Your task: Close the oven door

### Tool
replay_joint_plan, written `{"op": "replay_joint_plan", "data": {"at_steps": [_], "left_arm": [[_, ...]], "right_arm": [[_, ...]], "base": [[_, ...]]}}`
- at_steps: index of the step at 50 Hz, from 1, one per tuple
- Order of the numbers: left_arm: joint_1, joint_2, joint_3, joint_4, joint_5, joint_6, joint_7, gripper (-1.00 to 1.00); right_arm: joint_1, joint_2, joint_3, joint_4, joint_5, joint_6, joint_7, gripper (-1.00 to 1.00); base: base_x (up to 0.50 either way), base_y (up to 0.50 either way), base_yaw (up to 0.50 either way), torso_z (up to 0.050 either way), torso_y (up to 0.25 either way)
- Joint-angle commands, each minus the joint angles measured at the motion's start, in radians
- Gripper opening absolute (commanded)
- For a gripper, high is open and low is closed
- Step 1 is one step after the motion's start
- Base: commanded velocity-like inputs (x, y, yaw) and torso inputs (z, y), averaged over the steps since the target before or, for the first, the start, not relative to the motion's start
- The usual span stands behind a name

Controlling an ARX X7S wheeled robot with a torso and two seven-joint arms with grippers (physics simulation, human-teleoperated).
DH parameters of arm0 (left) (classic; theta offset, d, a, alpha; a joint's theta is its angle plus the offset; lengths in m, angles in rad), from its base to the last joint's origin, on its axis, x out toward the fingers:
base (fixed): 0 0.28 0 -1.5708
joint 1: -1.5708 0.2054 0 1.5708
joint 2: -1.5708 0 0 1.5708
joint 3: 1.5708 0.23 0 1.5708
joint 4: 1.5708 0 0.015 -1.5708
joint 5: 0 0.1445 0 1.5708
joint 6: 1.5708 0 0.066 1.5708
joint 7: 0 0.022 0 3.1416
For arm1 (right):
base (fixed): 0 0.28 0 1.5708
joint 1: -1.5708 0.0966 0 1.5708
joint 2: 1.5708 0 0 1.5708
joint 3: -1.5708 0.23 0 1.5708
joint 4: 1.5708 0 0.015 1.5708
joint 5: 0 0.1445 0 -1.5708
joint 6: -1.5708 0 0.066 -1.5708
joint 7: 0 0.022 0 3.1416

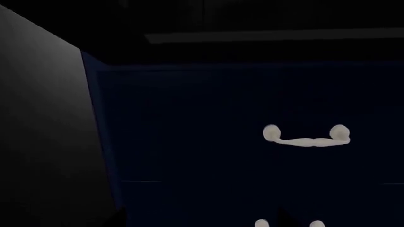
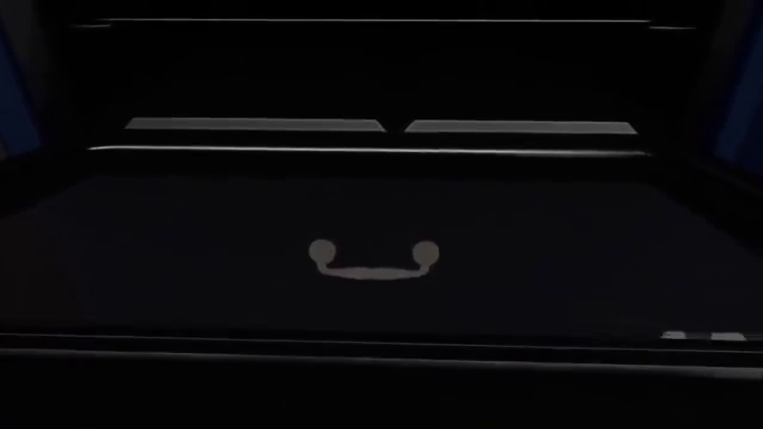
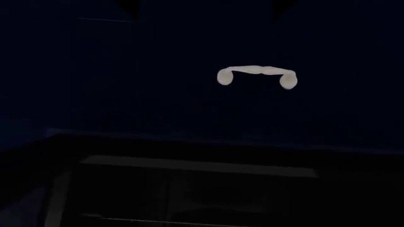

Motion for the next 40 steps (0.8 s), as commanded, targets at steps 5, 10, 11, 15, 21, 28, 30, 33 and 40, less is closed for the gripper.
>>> {"op": "replay_joint_plan", "data": {"at_steps": [5, 10, 11, 15, 21, 28, 30, 33, 40], "left_arm": [[-0.006, -0.002, 0.007, -0.01, -0.004, 0.003, -0.004, 1.0], [-0.005, -0.005, 0.007, -0.008, -0.007, 0.005, -0.005, 1.0], [-0.005, -0.005, 0.007, -0.006, -0.008, 0.004, -0.005, 1.0], [-0.005, -0.006, 0.009, -0.009, -0.008, 0.007, -0.007, 1.0], [-0.002, -0.009, 0.011, -0.003, -0.009, 0.007, -0.009, 1.0], [-0.002, -0.011, 0.014, 0.003, -0.011, 0.002, -0.013, 1.0], [0.0, -0.012, 0.017, 0.007, -0.01, 0.005, -0.013, 1.0], [-0.006, -0.011, 0.015, -0.011, -0.014, 0.015, -0.008, 1.0], [0.0, -0.015, 0.014, 0.0, -0.027, 0.018, -0.007, 1.0]], "right_arm": [[0.007, 0.002, -0.006, 0.014, 0.006, -0.005, 0.004, 1.0], [0.007, 0.004, -0.009, 0.008, 0.005, 0.0, 0.008, 1.0], [0.008, 0.003, -0.009, 0.015, 0.006, -0.006, 0.007, 1.0], [0.007, 0.004, -0.01, 0.017, 0.007, -0.012, 0.009, 1.0], [0.002, 0.007, -0.012, 0.004, 0.01, -0.011, 0.012, 1.0], [0.005, 0.009, -0.012, 0.009, 0.012, -0.014, 0.017, 1.0], [0.007, 0.008, -0.011, 0.01, 0.013, -0.012, 0.02, 1.0], [0.007, 0.009, -0.011, 0.008, 0.012, -0.009, 0.024, 1.0], [0.002, 0.012, -0.003, 0.0, 0.032, -0.024, 0.022, 1.0]], "base": [[0.17, 0.0, 0.0, 0.0, 0.0], [0.17, 0.0, 0.0, 0.0, 0.0], [0.17, 0.0, 0.0, 0.0, 0.0], [0.17, 0.0, 0.0, 0.0, 0.0], [0.17, 0.0, 0.0, 0.0, 0.0], [0.14, 0.0, 0.0, 0.0, 0.0], [0.09, 0.0, 0.0, 0.0, 0.0], [0.07, 0.0, 0.0, 0.0, 0.0], [0.01, 0.0, 0.0, 0.0, 0.0]]}}
